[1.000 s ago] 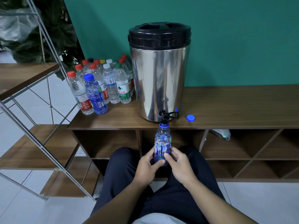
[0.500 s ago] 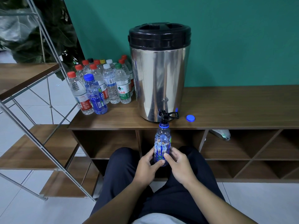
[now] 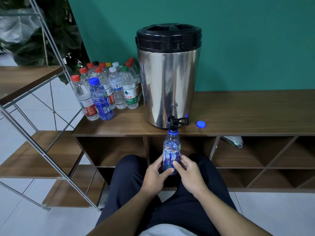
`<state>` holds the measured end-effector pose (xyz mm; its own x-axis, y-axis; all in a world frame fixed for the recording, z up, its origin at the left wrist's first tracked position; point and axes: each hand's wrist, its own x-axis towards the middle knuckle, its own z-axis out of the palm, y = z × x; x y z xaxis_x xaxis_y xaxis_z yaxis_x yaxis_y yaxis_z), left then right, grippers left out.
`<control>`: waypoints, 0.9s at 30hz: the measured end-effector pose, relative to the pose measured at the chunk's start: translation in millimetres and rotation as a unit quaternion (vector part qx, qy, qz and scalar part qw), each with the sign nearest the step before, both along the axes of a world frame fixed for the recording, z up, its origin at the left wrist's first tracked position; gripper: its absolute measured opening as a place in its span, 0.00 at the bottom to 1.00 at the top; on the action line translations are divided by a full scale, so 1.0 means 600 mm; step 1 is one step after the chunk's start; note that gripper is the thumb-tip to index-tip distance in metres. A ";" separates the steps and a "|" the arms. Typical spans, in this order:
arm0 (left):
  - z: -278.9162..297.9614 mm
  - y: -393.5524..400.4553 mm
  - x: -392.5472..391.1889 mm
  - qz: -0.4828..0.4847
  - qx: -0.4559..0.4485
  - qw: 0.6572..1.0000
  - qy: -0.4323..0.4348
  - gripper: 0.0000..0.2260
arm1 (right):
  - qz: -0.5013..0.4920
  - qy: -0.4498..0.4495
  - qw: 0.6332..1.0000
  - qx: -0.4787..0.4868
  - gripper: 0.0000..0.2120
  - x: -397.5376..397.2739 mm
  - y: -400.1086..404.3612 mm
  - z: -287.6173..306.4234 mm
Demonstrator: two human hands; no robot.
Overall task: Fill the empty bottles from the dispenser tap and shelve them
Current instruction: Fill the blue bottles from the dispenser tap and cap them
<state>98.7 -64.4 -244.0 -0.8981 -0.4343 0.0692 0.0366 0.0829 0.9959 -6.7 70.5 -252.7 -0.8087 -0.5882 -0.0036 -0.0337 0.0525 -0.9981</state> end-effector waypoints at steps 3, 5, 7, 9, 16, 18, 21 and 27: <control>-0.001 0.000 0.000 -0.001 0.001 1.000 0.000 0.24 | 0.001 0.003 1.000 0.002 0.16 0.001 0.001 0.002; -0.002 -0.001 -0.001 -0.002 -0.001 1.000 -0.003 0.24 | 0.004 0.004 1.000 0.003 0.16 0.001 0.002 0.003; -0.002 -0.001 -0.001 -0.002 -0.002 1.000 -0.006 0.25 | 0.004 0.005 1.000 0.003 0.16 0.001 0.003 0.004; -0.001 -0.001 0.000 -0.002 -0.005 1.000 -0.006 0.25 | 0.001 0.003 1.000 0.003 0.16 0.002 0.003 0.004; -0.003 -0.003 0.000 -0.005 -0.008 1.000 -0.004 0.25 | -0.002 -0.001 1.000 0.000 0.16 0.001 0.001 0.001; -0.004 -0.002 0.000 -0.004 -0.011 1.000 -0.006 0.25 | 0.000 -0.001 1.000 0.002 0.16 0.001 0.001 0.001; -0.004 -0.002 0.000 -0.002 -0.015 1.000 -0.012 0.25 | 0.000 -0.001 1.000 0.003 0.16 0.000 0.002 0.000; -0.005 -0.002 0.000 -0.001 -0.019 1.000 -0.018 0.25 | -0.002 -0.004 1.000 0.000 0.16 -0.001 -0.001 -0.003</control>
